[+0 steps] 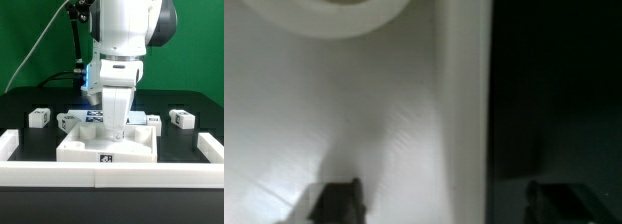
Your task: Assemble one leg
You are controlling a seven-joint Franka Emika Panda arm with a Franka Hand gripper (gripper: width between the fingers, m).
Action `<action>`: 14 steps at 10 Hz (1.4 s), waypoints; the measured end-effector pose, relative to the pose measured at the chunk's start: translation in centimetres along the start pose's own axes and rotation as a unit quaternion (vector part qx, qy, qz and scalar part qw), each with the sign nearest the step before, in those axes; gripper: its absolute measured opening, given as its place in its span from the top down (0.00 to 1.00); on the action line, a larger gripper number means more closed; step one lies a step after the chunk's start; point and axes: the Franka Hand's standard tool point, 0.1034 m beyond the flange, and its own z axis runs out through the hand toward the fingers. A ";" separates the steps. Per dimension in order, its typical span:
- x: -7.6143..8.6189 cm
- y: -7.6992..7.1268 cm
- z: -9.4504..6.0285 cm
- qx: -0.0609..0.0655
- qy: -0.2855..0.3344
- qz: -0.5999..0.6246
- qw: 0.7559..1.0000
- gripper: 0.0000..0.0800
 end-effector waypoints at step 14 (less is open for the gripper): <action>0.6 1.4 -0.2 -0.014 -0.001 -0.094 0.996 0.92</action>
Offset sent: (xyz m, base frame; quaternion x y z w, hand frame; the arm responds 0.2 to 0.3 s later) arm 0.0000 0.0000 0.0000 0.0000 0.0000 0.0000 1.0000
